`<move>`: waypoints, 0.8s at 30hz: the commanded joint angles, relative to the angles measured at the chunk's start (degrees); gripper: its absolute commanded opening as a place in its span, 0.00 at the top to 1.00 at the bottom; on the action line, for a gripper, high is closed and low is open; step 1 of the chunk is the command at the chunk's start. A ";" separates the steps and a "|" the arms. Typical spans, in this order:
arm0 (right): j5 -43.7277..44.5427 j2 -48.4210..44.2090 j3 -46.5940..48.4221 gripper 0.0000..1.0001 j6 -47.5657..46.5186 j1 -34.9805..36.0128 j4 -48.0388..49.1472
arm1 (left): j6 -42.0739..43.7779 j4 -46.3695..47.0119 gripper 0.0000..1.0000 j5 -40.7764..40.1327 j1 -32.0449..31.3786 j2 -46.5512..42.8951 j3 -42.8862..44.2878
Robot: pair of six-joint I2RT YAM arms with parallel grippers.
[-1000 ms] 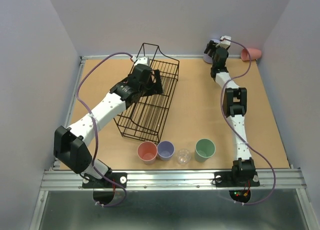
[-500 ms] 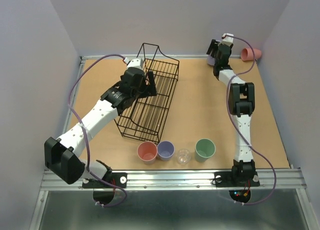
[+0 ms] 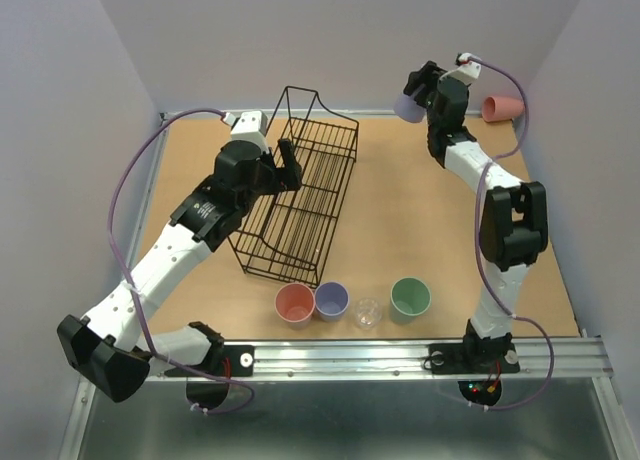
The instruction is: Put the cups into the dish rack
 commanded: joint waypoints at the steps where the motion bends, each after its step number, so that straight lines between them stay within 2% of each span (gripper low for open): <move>1: -0.89 -10.79 -5.84 0.99 19.88 0.39 -1.41 | 2.49 5.27 0.01 0.31 0.42 -4.59 -1.44; 4: -3.10 -17.57 -11.88 1.00 28.35 0.65 -2.64 | 2.49 7.12 0.01 2.59 0.42 -6.53 -2.67; 5: -5.19 -19.42 -13.48 1.00 34.04 0.66 -2.47 | 2.40 7.73 0.01 3.47 0.51 -7.76 -3.11; 11: -9.25 -32.26 -30.79 1.00 57.78 2.15 2.79 | 1.70 15.55 0.01 15.58 0.69 -11.11 -6.54; 15: -10.22 -39.37 -38.71 1.00 67.20 3.55 5.44 | -2.51 24.76 0.01 24.55 0.77 -10.76 -6.90; 18: -11.80 -43.52 -42.49 1.00 71.70 4.52 6.41 | -6.73 29.34 0.01 27.73 0.78 -9.18 -6.63; 22: -14.26 -47.56 -45.40 1.00 76.10 5.67 6.67 | -9.90 32.52 0.02 28.36 0.34 -4.80 -5.58; 24: -15.50 -49.14 -46.80 1.00 79.16 6.10 5.97 | -11.22 31.39 0.03 28.09 -0.98 -2.77 -2.26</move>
